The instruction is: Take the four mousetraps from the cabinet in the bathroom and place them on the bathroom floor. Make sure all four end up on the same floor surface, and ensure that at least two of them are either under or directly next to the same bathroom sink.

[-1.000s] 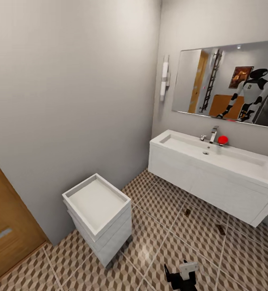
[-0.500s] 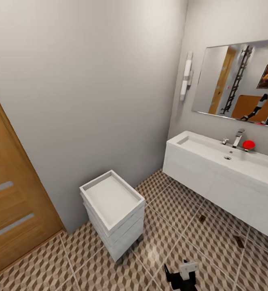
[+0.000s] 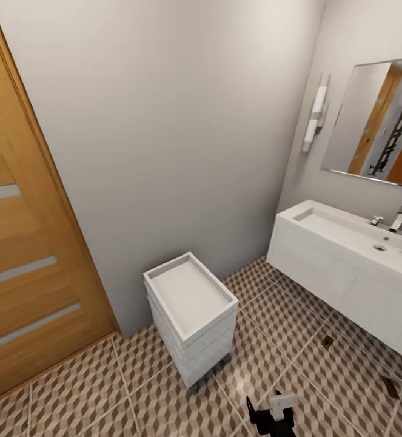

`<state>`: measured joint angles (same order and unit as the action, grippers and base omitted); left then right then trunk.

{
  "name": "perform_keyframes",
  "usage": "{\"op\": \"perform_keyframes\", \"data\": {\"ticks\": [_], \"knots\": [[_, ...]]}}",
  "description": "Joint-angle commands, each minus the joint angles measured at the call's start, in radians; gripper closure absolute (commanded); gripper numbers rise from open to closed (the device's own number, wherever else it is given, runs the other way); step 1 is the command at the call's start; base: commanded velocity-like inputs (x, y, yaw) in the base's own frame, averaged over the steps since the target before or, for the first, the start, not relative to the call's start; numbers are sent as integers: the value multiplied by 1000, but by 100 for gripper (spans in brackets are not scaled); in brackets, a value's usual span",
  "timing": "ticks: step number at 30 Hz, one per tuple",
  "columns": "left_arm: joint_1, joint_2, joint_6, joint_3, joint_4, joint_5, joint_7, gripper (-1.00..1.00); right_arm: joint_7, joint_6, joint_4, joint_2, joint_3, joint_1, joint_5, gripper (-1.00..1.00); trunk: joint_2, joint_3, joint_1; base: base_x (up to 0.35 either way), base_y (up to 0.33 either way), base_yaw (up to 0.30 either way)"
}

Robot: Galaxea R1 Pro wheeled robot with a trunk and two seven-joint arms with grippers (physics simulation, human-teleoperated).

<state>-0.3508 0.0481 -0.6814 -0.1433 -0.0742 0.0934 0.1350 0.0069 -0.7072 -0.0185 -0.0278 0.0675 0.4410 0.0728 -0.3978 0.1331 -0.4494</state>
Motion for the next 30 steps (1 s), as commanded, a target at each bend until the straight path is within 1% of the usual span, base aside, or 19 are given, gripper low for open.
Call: {"op": "perform_keyframes", "data": {"ticks": [1,30], "knots": [[-2,-1,-6,-9,-4,9,0,-100,-1,-3,1,0,6,1,-2,-100,-2,3,-1,0,0,273],[-2,-1,-6,-9,-4,9,0,-100,-1,-4,1,0,6,1,-2,-100,-2,19,-1,0,0,273]]}}
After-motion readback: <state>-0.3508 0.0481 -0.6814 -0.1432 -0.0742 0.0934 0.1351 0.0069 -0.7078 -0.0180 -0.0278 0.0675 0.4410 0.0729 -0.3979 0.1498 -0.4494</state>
